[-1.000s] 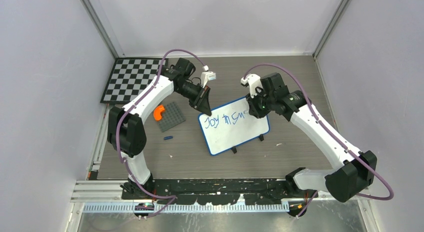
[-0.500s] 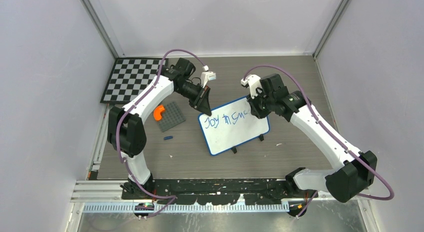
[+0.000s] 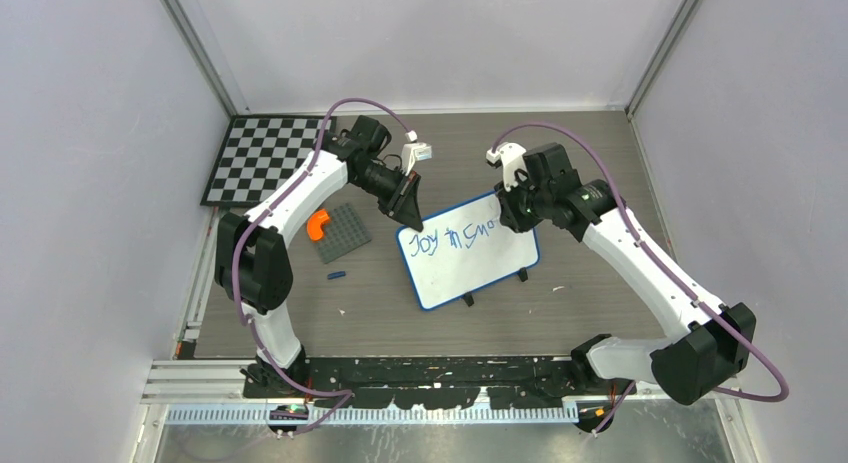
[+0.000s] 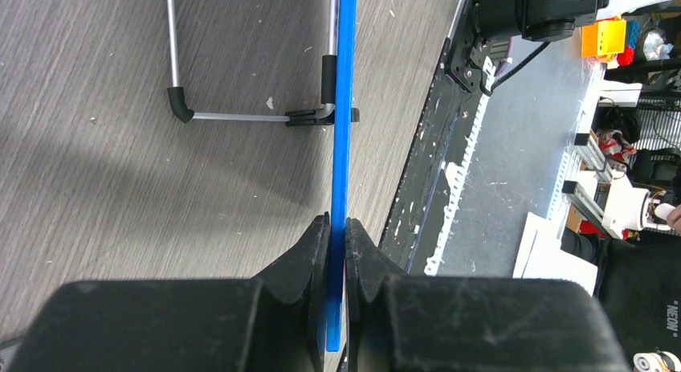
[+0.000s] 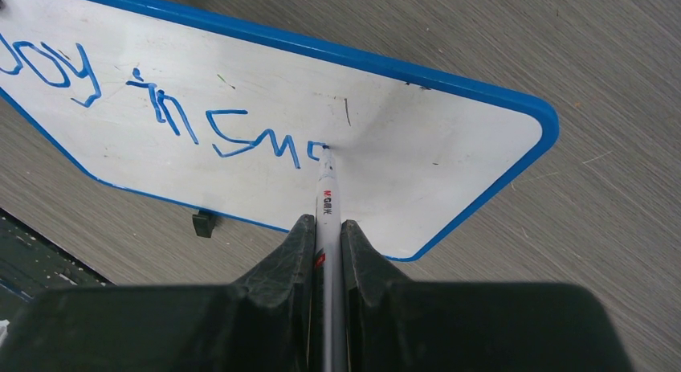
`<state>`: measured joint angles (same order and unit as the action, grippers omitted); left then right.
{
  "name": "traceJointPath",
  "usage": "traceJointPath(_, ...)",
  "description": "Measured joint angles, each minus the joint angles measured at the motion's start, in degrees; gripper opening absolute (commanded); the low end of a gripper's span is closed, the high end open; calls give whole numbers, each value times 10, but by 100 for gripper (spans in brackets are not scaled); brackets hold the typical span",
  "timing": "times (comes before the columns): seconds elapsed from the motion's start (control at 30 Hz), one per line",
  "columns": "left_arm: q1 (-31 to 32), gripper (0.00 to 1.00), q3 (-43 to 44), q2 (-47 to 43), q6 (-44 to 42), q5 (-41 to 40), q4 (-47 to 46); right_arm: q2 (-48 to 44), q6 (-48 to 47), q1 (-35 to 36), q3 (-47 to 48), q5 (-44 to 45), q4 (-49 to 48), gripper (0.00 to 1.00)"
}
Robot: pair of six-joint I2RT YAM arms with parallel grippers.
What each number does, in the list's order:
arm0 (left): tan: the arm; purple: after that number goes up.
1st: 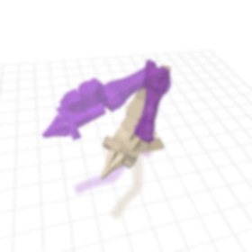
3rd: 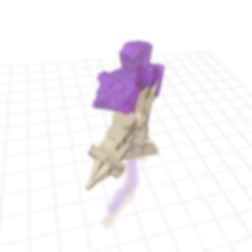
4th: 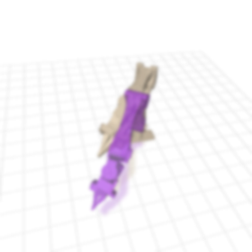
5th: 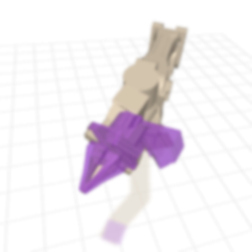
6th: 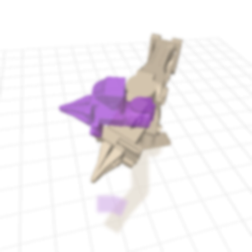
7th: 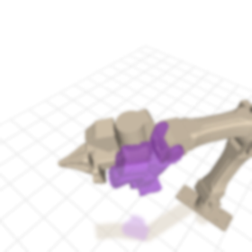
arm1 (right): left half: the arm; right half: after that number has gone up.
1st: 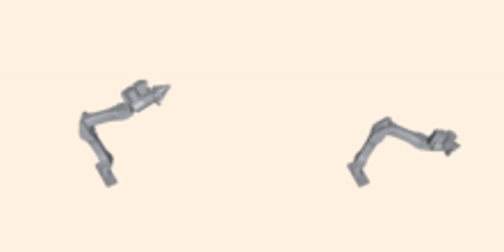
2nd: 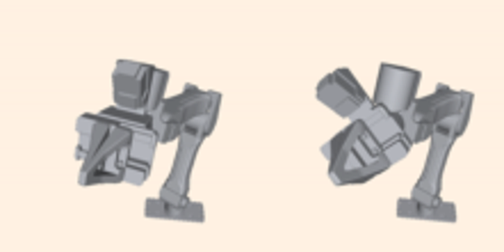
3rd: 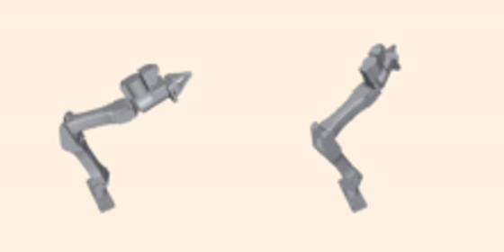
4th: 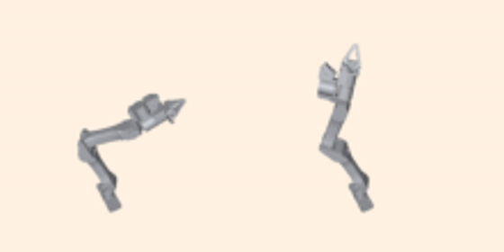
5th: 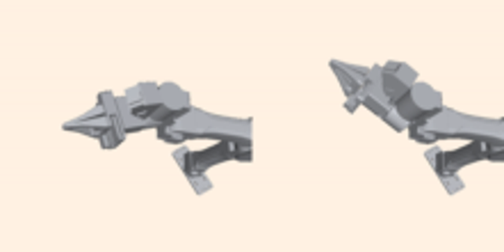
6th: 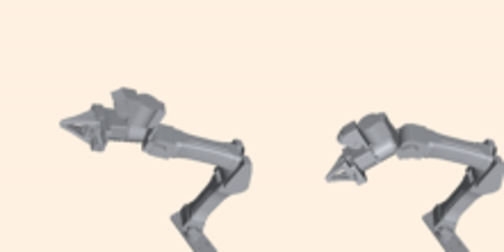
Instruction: Write a sentence on the whiteboard
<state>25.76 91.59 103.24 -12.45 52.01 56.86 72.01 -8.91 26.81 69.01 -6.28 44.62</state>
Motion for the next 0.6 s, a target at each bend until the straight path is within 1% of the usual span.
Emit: traceJointPath(0.6,0,0,0,0,0,0,0,0,-25,0,-17,10,10,0)
